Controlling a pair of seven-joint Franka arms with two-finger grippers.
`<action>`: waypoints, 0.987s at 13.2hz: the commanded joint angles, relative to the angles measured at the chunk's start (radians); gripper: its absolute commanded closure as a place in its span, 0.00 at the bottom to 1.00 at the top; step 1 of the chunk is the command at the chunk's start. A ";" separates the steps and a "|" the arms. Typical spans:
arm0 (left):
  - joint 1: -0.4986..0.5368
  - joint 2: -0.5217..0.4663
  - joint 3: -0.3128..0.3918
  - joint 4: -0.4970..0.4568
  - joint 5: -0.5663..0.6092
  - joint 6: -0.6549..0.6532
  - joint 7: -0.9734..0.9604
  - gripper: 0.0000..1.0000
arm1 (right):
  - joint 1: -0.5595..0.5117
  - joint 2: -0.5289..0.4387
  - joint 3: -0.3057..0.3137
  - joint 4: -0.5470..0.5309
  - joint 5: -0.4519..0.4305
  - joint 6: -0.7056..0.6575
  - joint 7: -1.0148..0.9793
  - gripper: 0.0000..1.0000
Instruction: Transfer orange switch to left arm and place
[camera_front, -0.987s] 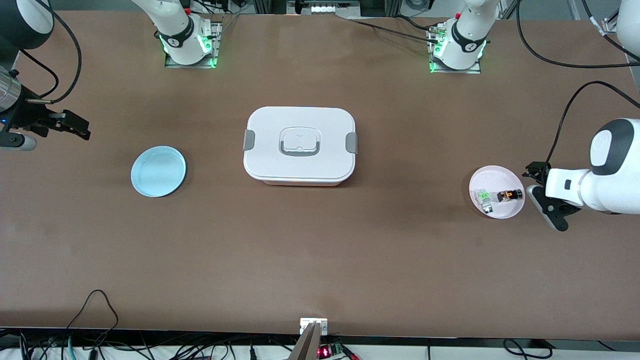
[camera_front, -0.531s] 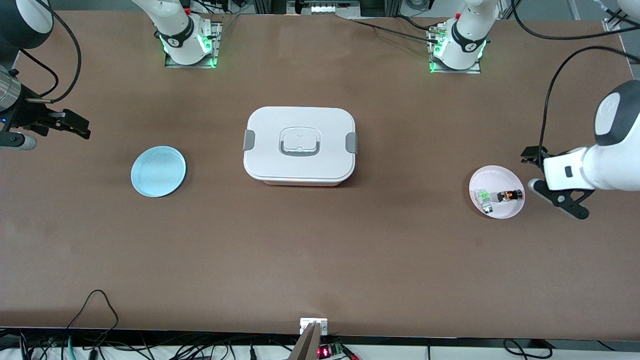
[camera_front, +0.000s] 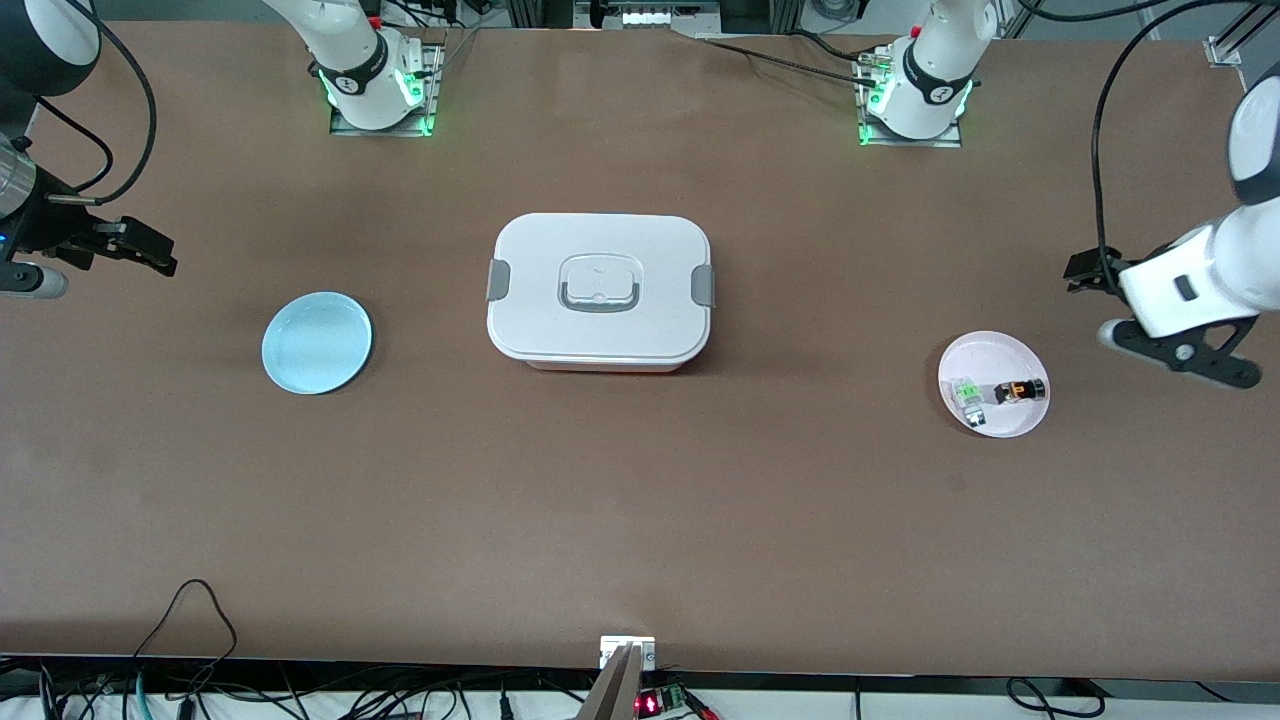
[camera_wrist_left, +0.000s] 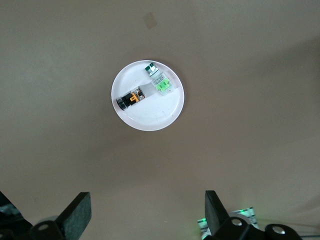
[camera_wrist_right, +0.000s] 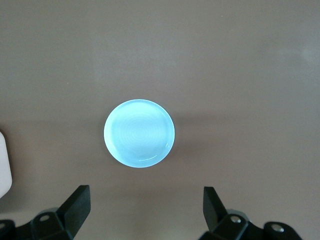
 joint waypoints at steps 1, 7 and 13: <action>-0.092 -0.124 0.155 -0.137 -0.103 0.086 -0.079 0.00 | -0.006 -0.016 0.008 0.017 0.009 -0.029 -0.018 0.00; -0.302 -0.240 0.370 -0.220 -0.200 0.137 -0.240 0.00 | -0.005 -0.008 0.011 0.054 0.010 -0.068 -0.013 0.00; -0.348 -0.316 0.363 -0.315 -0.137 0.231 -0.207 0.00 | -0.008 -0.007 0.006 0.075 0.012 -0.073 -0.013 0.00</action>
